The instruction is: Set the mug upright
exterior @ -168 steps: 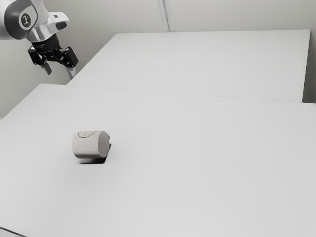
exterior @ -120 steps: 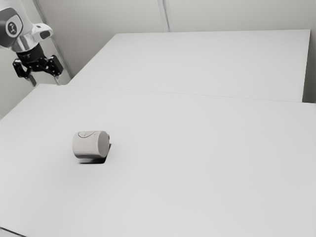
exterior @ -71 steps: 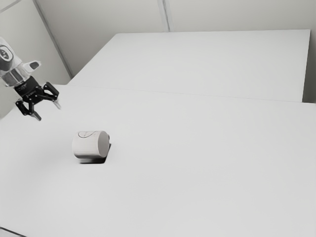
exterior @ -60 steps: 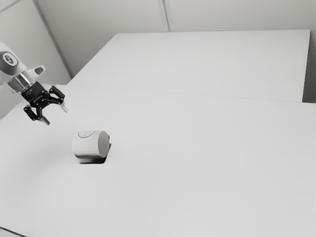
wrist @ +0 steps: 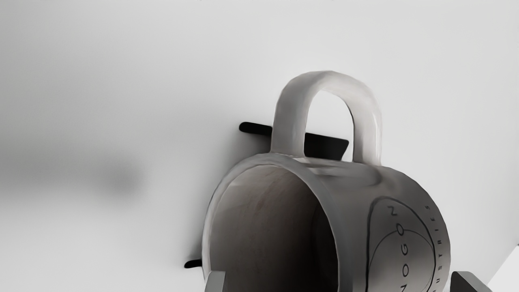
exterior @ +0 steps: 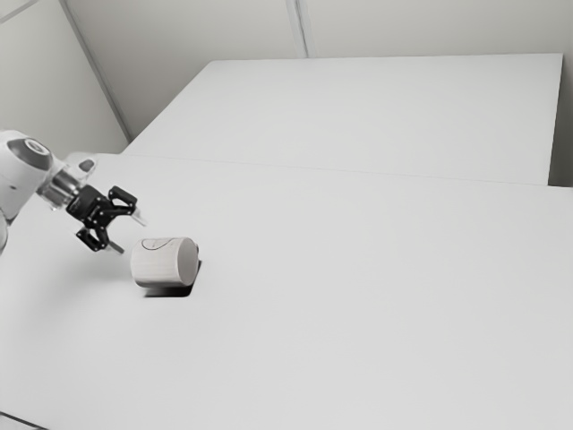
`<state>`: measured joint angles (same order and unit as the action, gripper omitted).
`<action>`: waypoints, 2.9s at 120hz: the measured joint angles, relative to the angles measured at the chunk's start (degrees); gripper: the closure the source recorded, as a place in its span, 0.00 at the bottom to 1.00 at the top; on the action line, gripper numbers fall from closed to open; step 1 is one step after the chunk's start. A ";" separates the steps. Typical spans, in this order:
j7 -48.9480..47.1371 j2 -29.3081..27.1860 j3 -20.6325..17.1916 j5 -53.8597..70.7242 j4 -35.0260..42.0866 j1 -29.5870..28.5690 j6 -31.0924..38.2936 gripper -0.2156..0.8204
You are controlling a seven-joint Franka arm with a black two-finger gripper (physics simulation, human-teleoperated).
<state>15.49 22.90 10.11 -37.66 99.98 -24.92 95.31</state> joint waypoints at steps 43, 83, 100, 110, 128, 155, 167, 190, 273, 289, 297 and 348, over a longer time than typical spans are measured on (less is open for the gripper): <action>5.22 2.00 0.03 -13.37 4.03 -0.82 -2.67 0.21; 7.71 2.06 -0.01 -15.44 4.32 -0.21 -5.21 0.73; 8.28 1.86 -0.66 -15.72 3.08 0.46 -5.31 0.83; 8.40 1.71 -1.17 -15.92 1.73 0.87 -5.30 0.90; 8.57 1.68 -1.39 -15.88 1.52 1.50 -5.10 0.94; 8.65 -3.83 -1.31 -6.55 1.98 9.23 -0.29 0.95; 8.40 -7.86 -1.42 1.75 3.87 13.29 3.69 0.95; 5.68 -15.04 -1.72 14.56 12.58 22.64 15.34 0.95; -14.93 -12.47 -4.78 28.55 16.41 29.59 33.61 0.86; -16.78 -13.23 -5.29 29.22 16.21 29.71 33.94 0.58; -17.55 -14.57 -5.28 30.32 16.03 29.68 33.77 0.48; -19.36 -21.19 -4.91 40.11 7.26 31.66 23.00 0.24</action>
<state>-3.87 1.72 5.20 2.45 107.24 6.74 118.31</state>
